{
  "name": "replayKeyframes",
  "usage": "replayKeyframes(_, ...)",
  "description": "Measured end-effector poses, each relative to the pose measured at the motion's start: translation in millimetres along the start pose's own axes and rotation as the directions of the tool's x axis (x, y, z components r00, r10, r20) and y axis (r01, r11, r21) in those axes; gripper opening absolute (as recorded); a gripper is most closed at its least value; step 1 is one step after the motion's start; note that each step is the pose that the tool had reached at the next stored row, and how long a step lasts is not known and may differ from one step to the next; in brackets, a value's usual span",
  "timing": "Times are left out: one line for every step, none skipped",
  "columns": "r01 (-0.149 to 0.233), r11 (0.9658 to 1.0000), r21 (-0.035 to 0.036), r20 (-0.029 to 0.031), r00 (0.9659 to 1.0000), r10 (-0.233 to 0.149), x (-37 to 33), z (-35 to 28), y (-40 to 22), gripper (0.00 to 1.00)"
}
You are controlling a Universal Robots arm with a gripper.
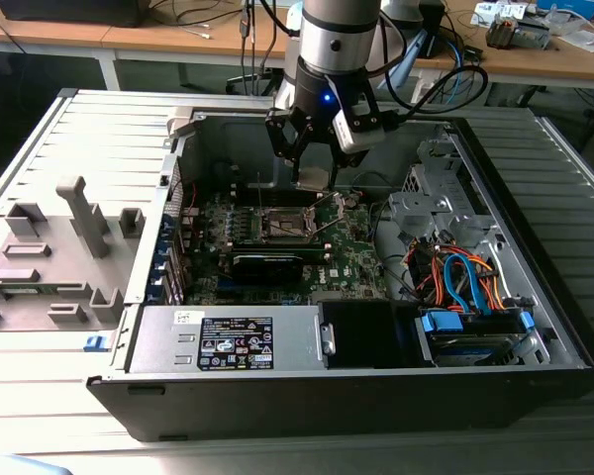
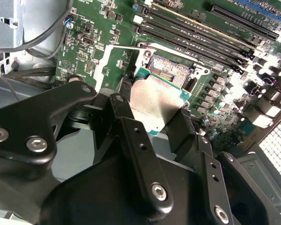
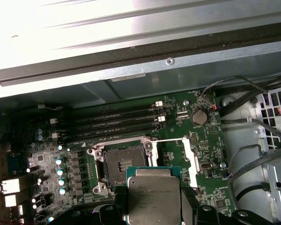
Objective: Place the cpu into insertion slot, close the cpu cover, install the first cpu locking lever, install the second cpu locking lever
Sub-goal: 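Place the cpu into insertion slot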
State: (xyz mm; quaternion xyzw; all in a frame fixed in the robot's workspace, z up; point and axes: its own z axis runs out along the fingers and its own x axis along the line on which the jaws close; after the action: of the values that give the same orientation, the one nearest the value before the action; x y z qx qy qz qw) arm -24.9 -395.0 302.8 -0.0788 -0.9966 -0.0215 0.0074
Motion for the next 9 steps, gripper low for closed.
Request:
replayKeyframes(-0.001,1.0000,0.0000,0.0001,1.0000,0.001,0.0,0.0,0.0,0.55)
replayKeyframes(-0.002,1.0000,0.0000,0.0001,1.0000,0.002,0.0,0.0,0.0,0.55)
replayKeyframes(-0.003,1.0000,-0.0001,0.0002,1.0000,0.003,0.0,0.1,0.0,0.55)
replayKeyframes(-0.005,1.0000,-0.0001,0.0002,1.0000,0.005,0.0,0.1,0.0,0.55)
replayKeyframes(-0.007,1.0000,-0.0001,0.0003,1.0000,0.007,0.0,0.1,0.0,0.55)
replayKeyframes(-0.009,1.0000,-0.0002,0.0004,1.0000,0.009,0.0,0.2,0.0,0.55)
replayKeyframes(-0.010,1.0000,-0.0002,0.0004,1.0000,0.010,0.0,0.2,0.0,0.55)
replayKeyframes(-0.011,0.9999,-0.0002,0.0005,0.9999,0.011,0.0,0.2,0.0,0.55)
replayKeyframes(-0.012,0.9999,-0.0002,0.0005,0.9999,0.012,0.0,0.3,0.0,0.55)
